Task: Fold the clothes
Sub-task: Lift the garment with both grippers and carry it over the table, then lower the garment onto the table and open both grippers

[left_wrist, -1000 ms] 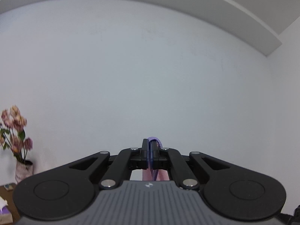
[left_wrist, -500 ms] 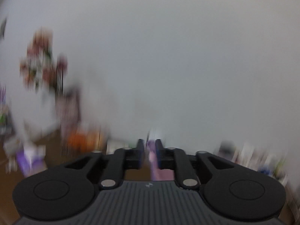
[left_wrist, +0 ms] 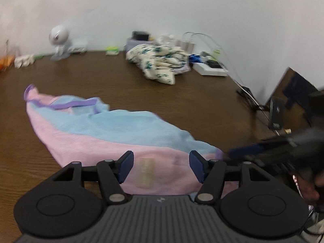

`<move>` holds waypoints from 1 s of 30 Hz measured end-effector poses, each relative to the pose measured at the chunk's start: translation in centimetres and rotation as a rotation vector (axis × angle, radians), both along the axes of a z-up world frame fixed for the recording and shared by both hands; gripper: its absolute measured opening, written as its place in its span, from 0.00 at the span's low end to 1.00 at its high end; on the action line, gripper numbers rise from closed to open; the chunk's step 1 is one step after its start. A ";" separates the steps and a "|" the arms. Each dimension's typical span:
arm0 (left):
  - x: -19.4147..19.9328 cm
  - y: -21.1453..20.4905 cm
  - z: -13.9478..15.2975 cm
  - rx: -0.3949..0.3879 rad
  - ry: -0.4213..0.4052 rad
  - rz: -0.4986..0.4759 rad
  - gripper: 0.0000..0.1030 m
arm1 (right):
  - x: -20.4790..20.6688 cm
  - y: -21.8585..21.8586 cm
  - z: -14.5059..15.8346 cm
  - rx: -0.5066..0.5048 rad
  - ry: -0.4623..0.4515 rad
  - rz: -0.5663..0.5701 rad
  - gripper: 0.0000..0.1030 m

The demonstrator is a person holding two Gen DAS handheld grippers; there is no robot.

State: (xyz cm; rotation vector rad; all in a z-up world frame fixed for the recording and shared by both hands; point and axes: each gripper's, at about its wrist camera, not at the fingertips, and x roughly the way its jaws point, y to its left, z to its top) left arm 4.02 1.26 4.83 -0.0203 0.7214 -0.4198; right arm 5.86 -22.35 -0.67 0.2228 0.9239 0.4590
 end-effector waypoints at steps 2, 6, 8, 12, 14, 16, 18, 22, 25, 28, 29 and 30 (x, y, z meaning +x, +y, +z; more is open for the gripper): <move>-0.5 0.5 0.3 0.005 -0.015 0.039 0.63 | 0.8 0.5 0.2 0.026 -0.029 -0.018 0.02; -1.5 5.3 3.0 -0.053 -0.055 0.196 0.74 | 0.4 5.7 3.2 0.007 -0.193 0.108 0.01; -2.2 8.4 4.3 -0.101 -0.062 0.286 0.76 | -3.2 9.4 3.6 -0.026 -0.249 0.293 0.01; -3.6 11.5 4.7 -0.109 -0.013 0.357 0.77 | -10.7 16.8 3.8 -0.104 -0.347 0.670 0.11; -4.7 11.0 4.3 -0.099 0.003 0.323 0.79 | -12.6 16.7 3.4 -0.095 -0.344 0.725 0.28; -5.7 9.9 3.5 -0.071 0.009 0.262 0.79 | -13.0 13.9 3.7 -0.056 -0.350 0.620 0.47; -6.7 8.7 2.5 -0.031 0.006 0.189 0.80 | -12.2 9.9 4.1 -0.011 -0.314 0.443 0.48; -8.2 7.2 0.2 0.038 0.017 0.063 0.80 | -11.2 4.7 3.2 0.035 -0.214 0.254 0.48; -8.0 6.7 -1.8 0.054 0.058 0.021 0.70 | -11.3 5.3 2.4 0.021 -0.213 0.272 0.47; -8.1 7.0 -2.8 0.080 0.052 0.045 0.07 | -11.4 7.2 1.8 -0.020 -0.230 0.302 0.05; -8.2 7.3 -2.8 0.074 0.035 0.057 0.07 | -11.5 7.8 1.8 -0.047 -0.245 0.287 0.03; -8.6 7.7 -2.6 0.061 0.008 0.076 0.07 | -11.6 8.2 2.0 -0.079 -0.285 0.260 0.03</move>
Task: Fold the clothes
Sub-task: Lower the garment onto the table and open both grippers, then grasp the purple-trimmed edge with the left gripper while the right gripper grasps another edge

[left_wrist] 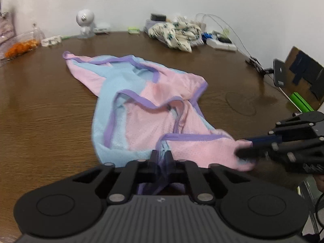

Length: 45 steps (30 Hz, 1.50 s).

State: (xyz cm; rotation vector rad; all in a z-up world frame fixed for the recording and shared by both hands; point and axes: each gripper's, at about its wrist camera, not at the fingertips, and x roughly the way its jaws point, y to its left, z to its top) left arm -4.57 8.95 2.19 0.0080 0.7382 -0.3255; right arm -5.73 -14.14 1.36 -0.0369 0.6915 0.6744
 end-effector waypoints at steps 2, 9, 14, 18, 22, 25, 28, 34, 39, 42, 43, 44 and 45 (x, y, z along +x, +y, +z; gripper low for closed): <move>-1.2 0.8 1.1 -0.029 -0.064 0.039 0.06 | -1.2 0.3 1.1 -0.036 -0.129 -0.039 0.02; -5.3 1.2 2.7 0.051 -0.259 0.206 0.06 | -2.9 0.5 0.9 -0.218 -0.225 -0.100 0.28; -6.3 1.1 2.3 0.056 -0.263 0.213 0.06 | -2.6 -0.6 1.7 -0.044 -0.131 0.049 0.43; -6.6 1.4 2.5 0.043 -0.272 0.220 0.06 | -1.5 1.0 1.3 0.033 -0.074 0.181 0.43; -7.0 1.6 2.8 0.042 -0.287 0.226 0.06 | -0.8 3.9 0.0 0.011 -0.029 0.241 0.38; -7.2 1.8 2.8 0.043 -0.289 0.234 0.06 | -0.8 5.6 -1.3 -0.011 -0.012 0.254 0.20; -7.3 1.8 2.5 0.051 -0.275 0.228 0.06 | -1.1 6.3 -1.6 -0.084 -0.076 0.166 0.09; -7.4 0.9 1.2 0.085 -0.192 0.165 0.13 | -2.8 5.0 -0.2 -0.198 -0.252 0.028 0.05; -8.8 0.3 1.3 0.152 -0.212 0.081 0.50 | -3.9 3.3 0.2 -0.270 -0.311 0.031 0.37; -8.4 -0.4 1.1 0.240 -0.210 0.001 0.52 | -4.9 2.7 1.4 -0.245 -0.363 0.092 0.38; -8.0 -0.6 1.1 0.273 -0.195 -0.028 0.52 | -5.0 2.9 1.4 -0.238 -0.367 0.126 0.41; -7.5 -0.7 1.1 0.302 -0.173 -0.057 0.52 | -5.0 3.2 1.3 -0.234 -0.367 0.162 0.42; -6.9 -0.8 1.1 0.321 -0.158 -0.085 0.52 | -5.1 3.5 1.2 -0.230 -0.368 0.198 0.41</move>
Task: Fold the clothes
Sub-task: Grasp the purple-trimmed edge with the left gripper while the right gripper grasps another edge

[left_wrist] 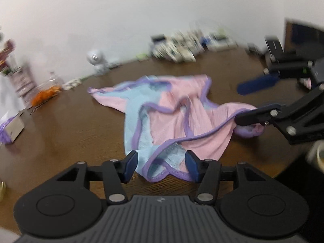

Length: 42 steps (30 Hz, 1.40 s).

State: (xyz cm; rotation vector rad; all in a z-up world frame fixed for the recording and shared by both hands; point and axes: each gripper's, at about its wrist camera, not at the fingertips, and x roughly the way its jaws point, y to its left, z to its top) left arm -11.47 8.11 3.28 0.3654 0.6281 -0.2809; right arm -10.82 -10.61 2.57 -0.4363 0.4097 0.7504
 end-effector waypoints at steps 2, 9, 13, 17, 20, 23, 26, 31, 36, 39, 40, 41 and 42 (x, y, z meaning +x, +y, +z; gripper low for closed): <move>1.0 0.0 0.0 0.032 0.017 -0.044 0.52 | 0.8 0.8 -0.8 -0.028 0.034 0.025 0.40; 2.4 0.1 -0.6 0.086 0.050 -0.077 0.05 | 2.1 1.9 -2.1 -0.027 0.090 -0.012 0.04; 0.5 0.1 1.3 0.002 -0.090 0.015 0.04 | 1.2 1.2 0.0 0.044 -0.107 -0.164 0.01; -0.1 -1.5 1.4 0.028 -0.123 -0.020 0.27 | 0.2 0.2 2.4 0.127 -0.241 -0.168 0.01; -0.1 -2.9 1.0 0.109 -0.193 -0.033 0.61 | -0.7 0.4 2.4 0.108 -0.274 -0.093 0.01; 0.5 -3.9 0.8 0.141 -0.134 -0.153 0.62 | -0.6 0.1 1.6 0.097 -0.167 -0.062 0.01; 1.4 -4.2 -0.2 0.229 -0.056 -0.257 0.64 | 0.1 -0.9 0.8 0.104 -0.016 -0.020 0.13; 2.9 -2.9 -0.3 0.235 -0.001 -0.256 0.64 | 3.5 -2.1 -1.2 0.125 0.155 -0.079 0.24; 4.0 -1.8 -0.2 0.187 0.022 -0.226 0.64 | 4.6 -1.7 -3.0 0.064 0.181 -0.067 0.16; 4.6 -2.0 -0.8 0.170 0.029 -0.208 0.64 | 3.4 -1.6 -2.2 0.059 0.069 -0.074 0.06; 4.6 -2.2 -0.9 0.166 0.034 -0.214 0.64 | 2.6 -1.7 -1.4 0.072 0.010 -0.060 0.05; 4.7 -2.4 -0.9 0.164 0.034 -0.223 0.64 | 1.7 -1.7 -0.7 0.085 -0.053 -0.031 0.05; 4.7 -2.7 -0.9 0.164 0.029 -0.234 0.64 | 0.5 -1.7 0.1 0.096 -0.112 0.004 0.05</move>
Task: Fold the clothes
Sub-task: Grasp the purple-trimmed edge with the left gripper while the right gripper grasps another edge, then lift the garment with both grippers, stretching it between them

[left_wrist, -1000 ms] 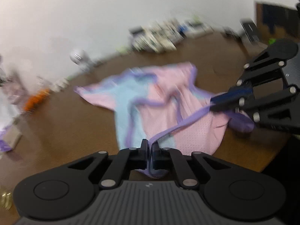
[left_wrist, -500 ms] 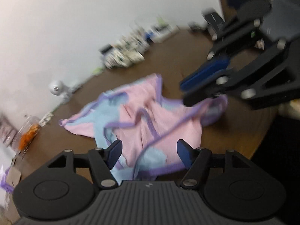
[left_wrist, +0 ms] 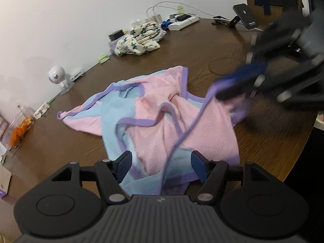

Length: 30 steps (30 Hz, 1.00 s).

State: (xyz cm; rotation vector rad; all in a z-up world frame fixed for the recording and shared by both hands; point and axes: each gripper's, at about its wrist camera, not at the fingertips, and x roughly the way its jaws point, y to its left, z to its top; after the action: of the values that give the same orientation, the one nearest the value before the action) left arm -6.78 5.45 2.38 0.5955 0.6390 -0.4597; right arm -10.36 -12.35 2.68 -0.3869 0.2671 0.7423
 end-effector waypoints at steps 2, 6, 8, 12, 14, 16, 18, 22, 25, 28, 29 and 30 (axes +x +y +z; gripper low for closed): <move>0.1 -0.5 0.2 0.004 -0.018 -0.022 0.64 | -2.0 -0.2 0.9 0.005 -0.068 0.080 0.05; -0.1 -1.2 0.3 0.022 -0.067 -0.033 0.40 | -4.1 -0.3 1.1 -0.023 -0.103 0.153 0.05; -0.7 -1.1 1.4 -0.011 -0.161 0.028 0.04 | -4.3 -0.5 0.8 -0.031 -0.105 0.135 0.05; -1.9 -0.7 3.6 -0.086 -0.347 0.154 0.03 | -2.8 -0.5 -0.4 -0.019 -0.049 -0.010 0.06; -2.3 -0.4 5.0 -0.140 -0.412 0.235 0.03 | -1.7 -0.1 -1.2 -0.006 0.014 -0.060 0.11; -2.3 -0.2 5.9 -0.193 -0.442 0.322 0.03 | -0.7 0.2 -1.9 0.022 0.077 -0.085 0.15; -2.1 0.2 6.7 -0.271 -0.441 0.416 0.03 | 0.1 0.6 -2.2 0.053 0.115 -0.136 0.15; -1.8 1.0 7.6 -0.439 -0.400 0.565 0.03 | 1.1 1.5 -2.4 0.097 0.158 -0.199 0.22; -1.9 1.1 8.0 -0.485 -0.419 0.612 0.03 | 0.8 2.3 -2.3 0.108 0.155 -0.192 0.41; -2.3 0.8 8.1 -0.479 -0.423 0.614 0.03 | 0.6 3.4 -2.6 0.075 0.127 -0.228 0.38; -2.5 0.8 8.1 -0.476 -0.424 0.614 0.03 | 0.8 3.8 -2.7 0.061 0.119 -0.247 0.38; -2.6 0.7 8.2 -0.472 -0.428 0.615 0.03 | 1.0 3.9 -2.9 0.057 0.128 -0.269 0.38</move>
State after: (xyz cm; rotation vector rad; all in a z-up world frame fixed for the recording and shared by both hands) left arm -9.42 6.10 10.53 0.0235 0.2600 0.1044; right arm -9.34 -8.48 -0.21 -0.2430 0.4092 0.5096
